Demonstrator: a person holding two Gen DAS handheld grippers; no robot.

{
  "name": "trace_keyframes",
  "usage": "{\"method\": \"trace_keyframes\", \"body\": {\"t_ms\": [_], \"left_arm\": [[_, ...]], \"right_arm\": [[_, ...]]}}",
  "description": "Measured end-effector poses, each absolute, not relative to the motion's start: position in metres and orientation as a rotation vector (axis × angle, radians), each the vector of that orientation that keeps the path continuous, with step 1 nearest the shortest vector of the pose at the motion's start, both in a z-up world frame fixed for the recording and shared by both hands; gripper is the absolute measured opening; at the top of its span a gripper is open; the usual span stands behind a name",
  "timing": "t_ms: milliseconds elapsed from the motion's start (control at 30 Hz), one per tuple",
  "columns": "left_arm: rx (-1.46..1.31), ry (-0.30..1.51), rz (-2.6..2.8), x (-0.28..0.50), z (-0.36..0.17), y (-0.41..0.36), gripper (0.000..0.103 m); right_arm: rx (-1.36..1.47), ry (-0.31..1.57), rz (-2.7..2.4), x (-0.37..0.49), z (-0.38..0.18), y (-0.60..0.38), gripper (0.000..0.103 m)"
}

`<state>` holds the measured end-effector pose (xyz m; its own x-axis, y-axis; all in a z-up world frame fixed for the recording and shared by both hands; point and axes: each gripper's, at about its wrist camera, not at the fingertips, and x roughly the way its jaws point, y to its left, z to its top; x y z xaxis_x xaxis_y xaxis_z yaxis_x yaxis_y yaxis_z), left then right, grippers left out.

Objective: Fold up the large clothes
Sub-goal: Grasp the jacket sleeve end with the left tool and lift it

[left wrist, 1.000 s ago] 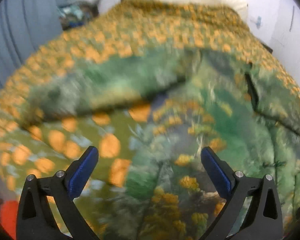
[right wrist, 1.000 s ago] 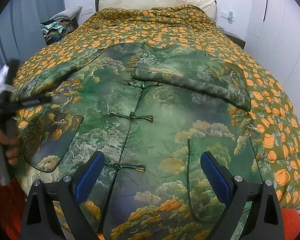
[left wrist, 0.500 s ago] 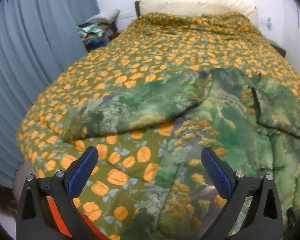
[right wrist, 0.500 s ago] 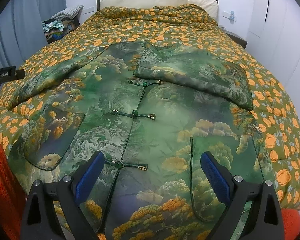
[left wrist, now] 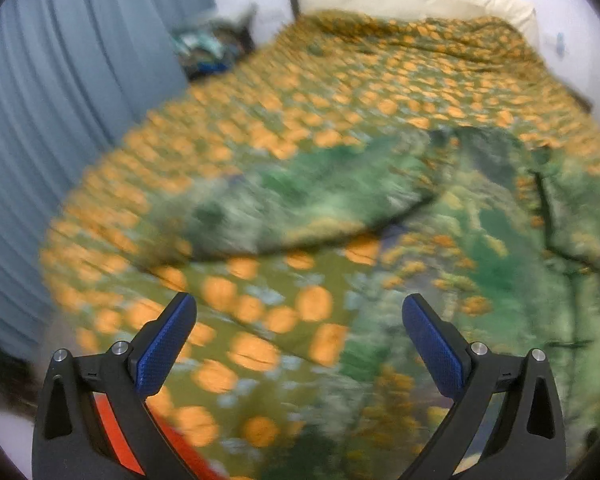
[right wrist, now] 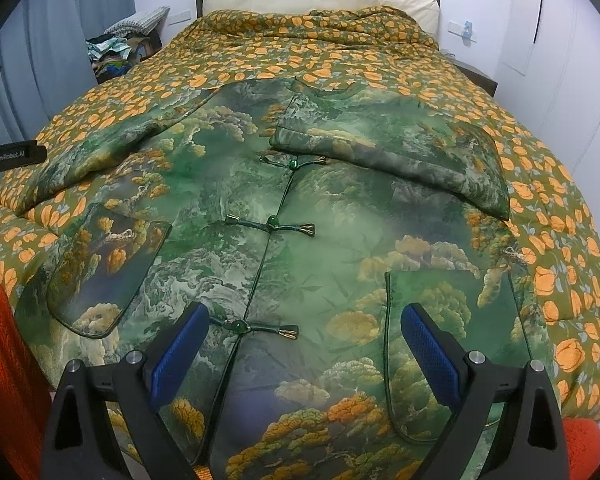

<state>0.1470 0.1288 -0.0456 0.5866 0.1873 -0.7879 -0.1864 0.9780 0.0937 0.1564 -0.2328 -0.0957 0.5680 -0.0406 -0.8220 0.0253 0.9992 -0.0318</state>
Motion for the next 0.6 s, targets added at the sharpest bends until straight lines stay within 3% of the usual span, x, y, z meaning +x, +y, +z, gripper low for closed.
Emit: {"method": "trace_keyframes", "body": {"t_ms": [233,467,533,567,600], "left_arm": [[-0.717,0.906,0.125,0.174,-0.091,0.26,0.102],[-1.037,0.891,0.341,0.202,-0.161,0.365,0.1],[-1.091,0.827,0.371,0.202,-0.168,0.385,0.088],[-1.094,0.795,0.374,0.203,-0.166,0.39,0.067],[-1.08,0.775,0.362,0.206,-0.164,0.395,0.037]], "right_arm": [[-0.025,0.98,-0.032,0.158,-0.1,-0.233,0.096],[-0.044,0.997,-0.015,0.161,-0.105,-0.225,0.096],[-0.061,0.996,-0.008,0.16,-0.105,-0.222,0.096],[-0.071,0.996,-0.006,0.159,-0.105,-0.22,0.096],[-0.084,0.998,-0.002,0.159,-0.106,-0.218,0.096]]}}
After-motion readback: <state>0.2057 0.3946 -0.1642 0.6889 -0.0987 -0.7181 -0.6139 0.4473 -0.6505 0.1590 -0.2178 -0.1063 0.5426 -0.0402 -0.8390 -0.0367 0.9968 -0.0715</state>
